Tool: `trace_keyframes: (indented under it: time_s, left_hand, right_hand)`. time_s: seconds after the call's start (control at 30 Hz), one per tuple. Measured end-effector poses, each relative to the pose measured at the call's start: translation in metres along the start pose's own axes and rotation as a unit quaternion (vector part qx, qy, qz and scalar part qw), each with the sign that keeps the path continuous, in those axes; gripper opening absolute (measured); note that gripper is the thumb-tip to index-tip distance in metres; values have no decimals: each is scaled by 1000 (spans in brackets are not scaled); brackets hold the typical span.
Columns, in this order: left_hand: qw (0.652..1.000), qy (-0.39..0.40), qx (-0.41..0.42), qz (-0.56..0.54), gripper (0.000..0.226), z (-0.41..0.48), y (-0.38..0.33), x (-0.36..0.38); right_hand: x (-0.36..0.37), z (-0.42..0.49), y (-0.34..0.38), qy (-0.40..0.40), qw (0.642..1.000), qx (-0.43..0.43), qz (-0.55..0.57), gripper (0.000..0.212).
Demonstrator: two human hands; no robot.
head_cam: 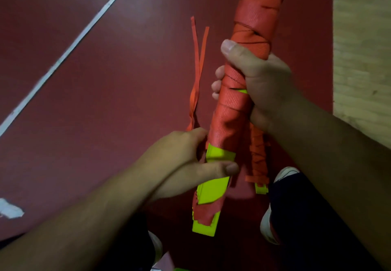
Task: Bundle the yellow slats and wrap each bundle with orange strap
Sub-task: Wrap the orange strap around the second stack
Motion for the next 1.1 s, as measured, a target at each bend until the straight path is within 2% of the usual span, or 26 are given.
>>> trace_keyframes:
  time_s: [0.07,0.13,0.2,0.27,0.33,0.37,0.4,0.5,0.53,0.7,0.83,0.9,1.03,1.1]
  left_hand:
    - [999,-39,3,20,63,-1,-3,-3]
    - [998,-35,24,-43,53,-1,-3,-8]
    - [978,35,57,-197,48,-4,-6,-8]
    - [939,107,82,-318,52,-10,-15,-9]
    - [916,124,92,-371,51,-12,-18,-10]
    - [915,127,94,-371,52,-12,-18,-10]
    - [921,129,95,-356,56,-10,-16,-11]
    - [955,125,87,-253,57,-4,-6,-12]
    - [965,119,81,-218,52,-2,-2,-14]
    - [982,101,72,-141,16,-1,18,-32]
    - [996,39,74,-34,25,-2,20,-38]
    - [997,32,75,-1,25,-4,16,-36]
    - [988,43,29,-143,33,-6,9,-29]
    - [992,19,38,-117,46,-8,0,-28]
  right_hand:
    - [1,0,2,-11,1000,-9,4,15]
    - [4,-1,4,16,999,0,44,15]
    - [11,-5,5,88,989,24,115,17]
    - [22,-13,6,170,964,43,200,18]
    - [31,-20,7,239,926,73,282,54]
    - [33,-21,7,253,915,82,302,63]
    - [34,-20,7,255,916,85,299,60]
    - [31,-16,3,194,953,96,211,15]
    - [30,-16,2,171,961,102,192,12]
    - [20,-11,-4,113,975,119,149,17]
    - [14,-9,-6,90,981,107,138,18]
    - [13,-8,-8,75,984,94,128,22]
    - [11,-6,-5,45,995,44,81,18]
    - [9,-5,-4,22,999,8,41,16]
Point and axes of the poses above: each hand's wrist, its own z-axis towards the middle knuckle, its own x-axis out of the palm, y = z × x, the point moved 6 cm from there along z, towards the middle knuckle, and after that the axes turned 8 degrees about -x, right-handed, at the moved point
